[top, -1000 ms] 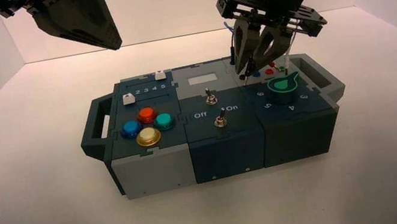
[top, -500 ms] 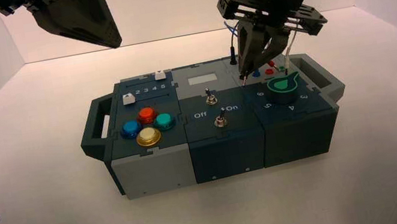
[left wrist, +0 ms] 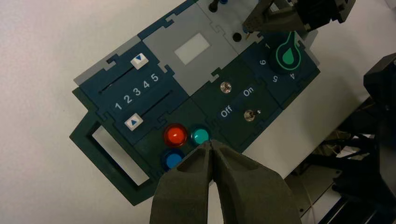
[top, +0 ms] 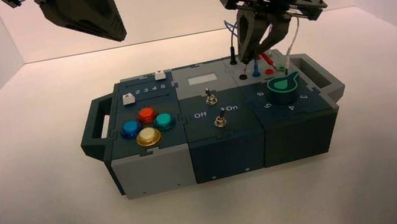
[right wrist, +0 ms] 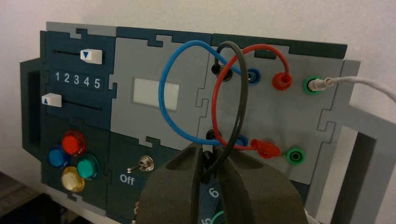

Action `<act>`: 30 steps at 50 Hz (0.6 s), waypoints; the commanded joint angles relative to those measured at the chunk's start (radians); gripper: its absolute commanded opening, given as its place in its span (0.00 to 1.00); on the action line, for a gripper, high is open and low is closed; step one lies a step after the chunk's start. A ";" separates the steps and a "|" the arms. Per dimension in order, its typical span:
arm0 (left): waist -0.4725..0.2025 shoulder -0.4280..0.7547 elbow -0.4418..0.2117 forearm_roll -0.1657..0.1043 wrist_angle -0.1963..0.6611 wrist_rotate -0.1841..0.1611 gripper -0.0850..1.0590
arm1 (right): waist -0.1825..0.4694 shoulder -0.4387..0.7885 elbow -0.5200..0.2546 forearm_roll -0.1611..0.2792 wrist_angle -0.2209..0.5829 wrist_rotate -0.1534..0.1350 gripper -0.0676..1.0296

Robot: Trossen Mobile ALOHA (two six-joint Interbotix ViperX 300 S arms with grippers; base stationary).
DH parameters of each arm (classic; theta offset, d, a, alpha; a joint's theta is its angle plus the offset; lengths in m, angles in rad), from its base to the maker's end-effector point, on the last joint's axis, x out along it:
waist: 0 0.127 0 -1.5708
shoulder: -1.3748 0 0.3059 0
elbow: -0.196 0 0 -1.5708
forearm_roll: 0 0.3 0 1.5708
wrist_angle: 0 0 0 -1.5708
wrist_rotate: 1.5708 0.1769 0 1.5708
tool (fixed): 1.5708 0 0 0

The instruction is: Insert the black wire.

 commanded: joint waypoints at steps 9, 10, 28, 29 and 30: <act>-0.002 0.017 -0.038 0.003 -0.006 0.003 0.05 | 0.009 -0.028 -0.038 -0.046 -0.017 -0.003 0.04; -0.002 0.018 -0.040 0.003 -0.006 0.003 0.05 | 0.012 -0.028 -0.038 -0.051 -0.017 -0.003 0.04; -0.002 0.037 -0.049 0.003 -0.005 0.003 0.05 | 0.048 0.000 -0.055 -0.071 -0.015 -0.003 0.04; -0.002 0.037 -0.049 0.003 -0.005 0.003 0.05 | 0.048 0.000 -0.055 -0.071 -0.015 -0.003 0.04; -0.002 0.040 -0.051 0.002 -0.006 0.003 0.05 | 0.048 0.008 -0.058 -0.075 -0.012 -0.003 0.04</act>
